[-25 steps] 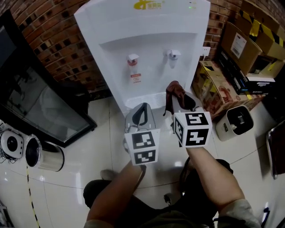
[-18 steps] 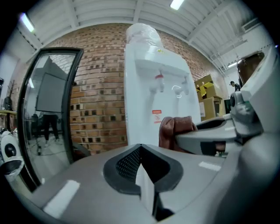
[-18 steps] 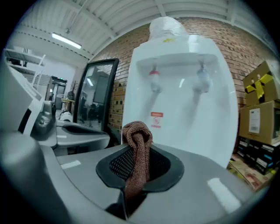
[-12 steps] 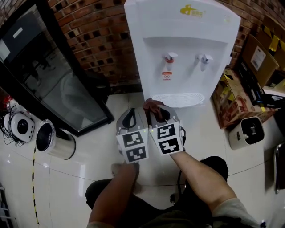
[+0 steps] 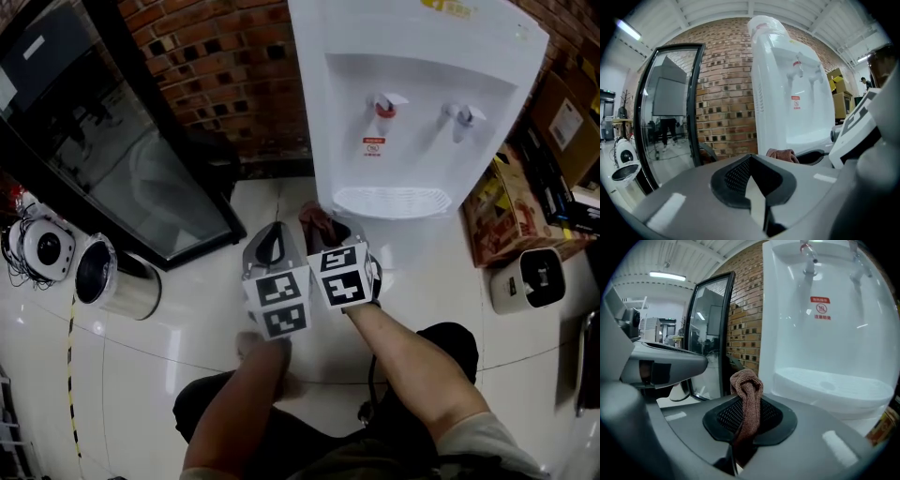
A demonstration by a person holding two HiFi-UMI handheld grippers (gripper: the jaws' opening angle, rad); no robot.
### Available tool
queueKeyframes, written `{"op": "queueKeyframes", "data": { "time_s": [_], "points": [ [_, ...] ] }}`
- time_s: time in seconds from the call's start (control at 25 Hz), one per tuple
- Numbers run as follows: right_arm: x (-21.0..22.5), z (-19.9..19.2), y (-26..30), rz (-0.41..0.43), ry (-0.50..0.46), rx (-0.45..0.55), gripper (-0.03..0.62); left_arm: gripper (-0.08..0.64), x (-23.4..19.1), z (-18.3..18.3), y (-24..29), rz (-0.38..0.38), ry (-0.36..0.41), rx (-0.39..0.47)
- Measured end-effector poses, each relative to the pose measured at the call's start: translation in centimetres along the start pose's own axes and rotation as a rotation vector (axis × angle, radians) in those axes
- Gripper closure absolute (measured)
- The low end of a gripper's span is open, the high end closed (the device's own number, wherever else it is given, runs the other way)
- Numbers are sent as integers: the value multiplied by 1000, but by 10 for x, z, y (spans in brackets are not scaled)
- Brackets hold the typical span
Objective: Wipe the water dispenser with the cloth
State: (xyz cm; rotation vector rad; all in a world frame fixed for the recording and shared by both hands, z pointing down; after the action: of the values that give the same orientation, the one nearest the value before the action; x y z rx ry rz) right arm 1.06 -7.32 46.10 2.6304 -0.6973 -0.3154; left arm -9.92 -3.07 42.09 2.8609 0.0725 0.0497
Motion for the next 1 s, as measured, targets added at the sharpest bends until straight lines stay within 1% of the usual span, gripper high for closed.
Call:
{"op": "queueKeyframes", "data": {
  "time_s": [0.24,0.52,1.0],
  "points": [
    [24,-6,-10,-46,47,-18,520,560,19,-1,8,-48,11,-6],
    [42,-19,-22,-82,44,-47,520,560,41,-1,10,-89,11,-11],
    [74,-32,-43,-136,41,-80,518,560,82,1,14,-182,39,-6]
  ]
}}
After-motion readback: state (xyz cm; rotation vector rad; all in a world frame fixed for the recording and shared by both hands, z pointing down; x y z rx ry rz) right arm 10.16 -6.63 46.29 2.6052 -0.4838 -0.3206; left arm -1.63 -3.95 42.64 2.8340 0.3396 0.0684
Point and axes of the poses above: the fingertips, and each gripper's own axes: y forward along the fingers, x to its right, z out of its top, the point moved 8 cm from there along -y, backward along the fingers, and after that the axes turned 4 degrees about -y, right-handed, at the moved point
